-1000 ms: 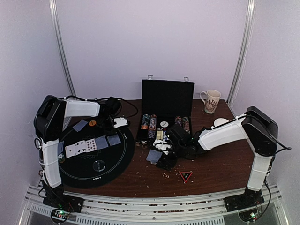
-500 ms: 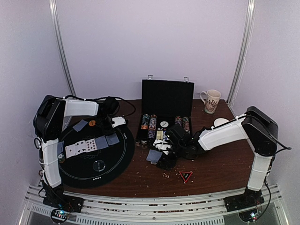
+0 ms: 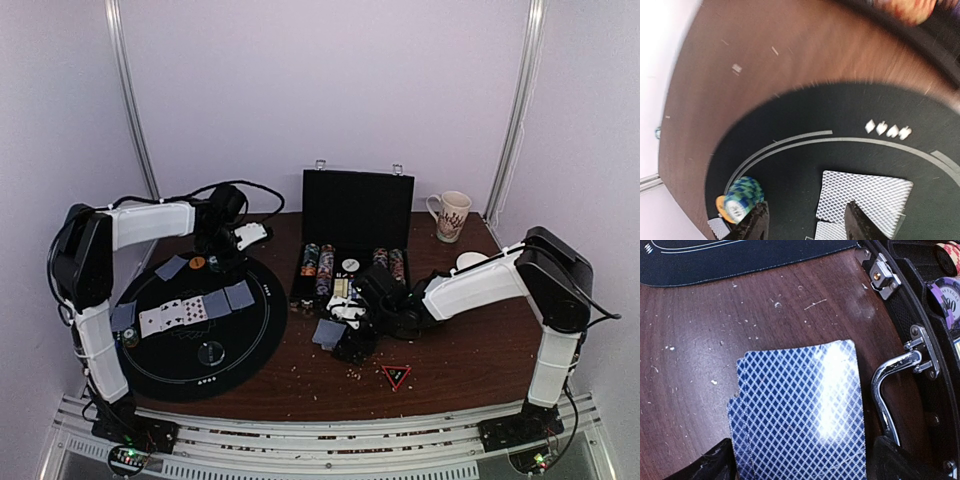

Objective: Distribute texas hold em gaming equipment
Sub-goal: Place the poker card in the community card area, then place the face-down deck piles at the center of the board, then adjust the face-down deck piles at the center of the board.

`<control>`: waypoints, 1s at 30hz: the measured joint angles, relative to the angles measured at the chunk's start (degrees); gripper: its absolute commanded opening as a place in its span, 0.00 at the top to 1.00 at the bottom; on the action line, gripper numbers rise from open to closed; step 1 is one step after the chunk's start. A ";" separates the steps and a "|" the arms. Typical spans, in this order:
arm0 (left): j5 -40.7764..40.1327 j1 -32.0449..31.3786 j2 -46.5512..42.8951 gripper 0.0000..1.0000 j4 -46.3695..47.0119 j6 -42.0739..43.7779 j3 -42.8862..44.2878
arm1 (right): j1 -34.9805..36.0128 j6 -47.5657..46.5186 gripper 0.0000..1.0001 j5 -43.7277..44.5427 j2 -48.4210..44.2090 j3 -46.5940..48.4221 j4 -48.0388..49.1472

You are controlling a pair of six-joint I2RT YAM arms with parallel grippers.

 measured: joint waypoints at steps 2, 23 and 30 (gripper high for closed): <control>2.21 -0.26 -2.89 0.44 0.04 -2.16 0.13 | 0.02 -0.13 0.00 -0.09 0.07 0.11 -0.02; 20.50 -17.40 -6.08 0.75 6.95 -25.46 -15.15 | 0.00 -0.35 0.00 -2.95 -9.92 1.66 -12.66; 20.50 -19.91 0.66 0.75 9.88 -26.51 -13.86 | -4.50 4.72 0.00 -3.23 -21.53 -1.03 -11.87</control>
